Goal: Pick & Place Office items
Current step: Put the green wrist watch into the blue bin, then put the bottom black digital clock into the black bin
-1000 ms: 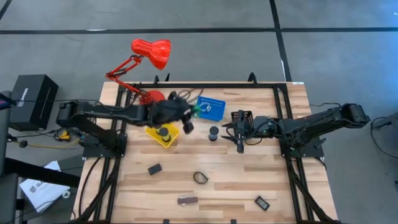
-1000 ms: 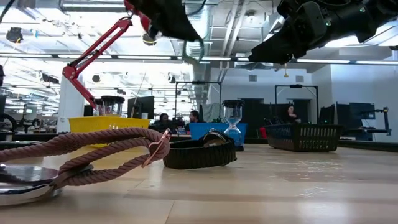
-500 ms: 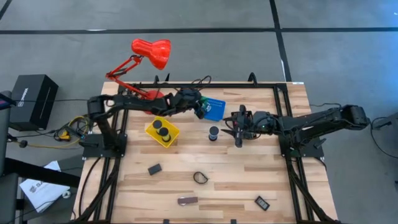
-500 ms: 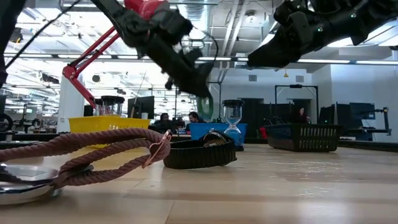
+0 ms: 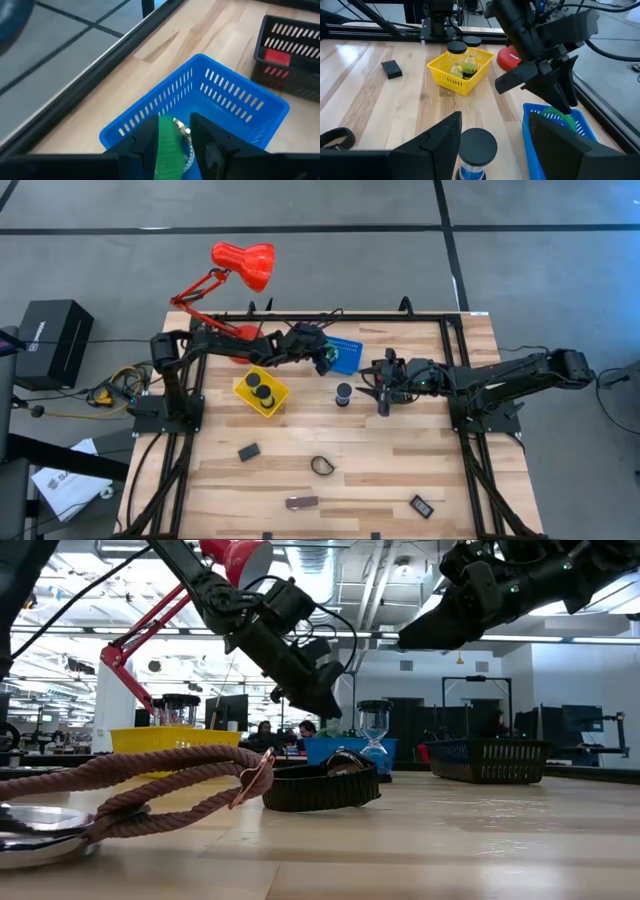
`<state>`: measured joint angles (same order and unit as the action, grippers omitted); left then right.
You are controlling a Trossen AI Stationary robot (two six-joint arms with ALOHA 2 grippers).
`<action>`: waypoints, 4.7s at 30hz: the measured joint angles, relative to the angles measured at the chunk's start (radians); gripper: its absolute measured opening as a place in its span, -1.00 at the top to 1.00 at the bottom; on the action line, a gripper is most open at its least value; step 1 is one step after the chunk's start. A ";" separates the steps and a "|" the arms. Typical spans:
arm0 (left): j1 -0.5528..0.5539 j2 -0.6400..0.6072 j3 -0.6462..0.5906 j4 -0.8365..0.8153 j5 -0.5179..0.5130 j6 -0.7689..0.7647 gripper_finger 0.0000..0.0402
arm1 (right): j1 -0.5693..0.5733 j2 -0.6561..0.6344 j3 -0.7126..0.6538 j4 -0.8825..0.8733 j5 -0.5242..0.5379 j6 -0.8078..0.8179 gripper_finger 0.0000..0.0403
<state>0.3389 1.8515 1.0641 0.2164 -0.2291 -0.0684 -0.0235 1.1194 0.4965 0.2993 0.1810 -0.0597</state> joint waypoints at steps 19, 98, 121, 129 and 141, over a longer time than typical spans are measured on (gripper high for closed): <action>-0.036 -0.223 0.000 -0.194 -0.002 -0.064 0.12 | 0.011 0.000 0.000 -0.011 -0.001 0.031 -0.10; -0.261 -0.719 0.000 -0.531 -0.001 -0.026 0.23 | 0.911 0.530 0.468 -0.950 -0.373 1.718 -0.04; -0.261 -0.719 0.000 -0.531 -0.001 -0.026 0.24 | 0.883 0.705 0.474 -0.854 -0.392 1.597 -0.04; -0.261 -0.719 0.000 -0.531 -0.001 -0.026 0.24 | 0.870 0.710 0.519 -0.895 -0.386 1.373 0.21; -0.261 -0.719 -0.081 -0.523 -0.001 -0.027 0.24 | 0.771 0.716 0.711 -1.114 -0.228 0.965 0.33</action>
<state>0.0780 1.1324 0.9834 -0.3065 -0.2302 -0.0949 0.7480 1.8350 1.2071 -0.8146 -0.0473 0.9055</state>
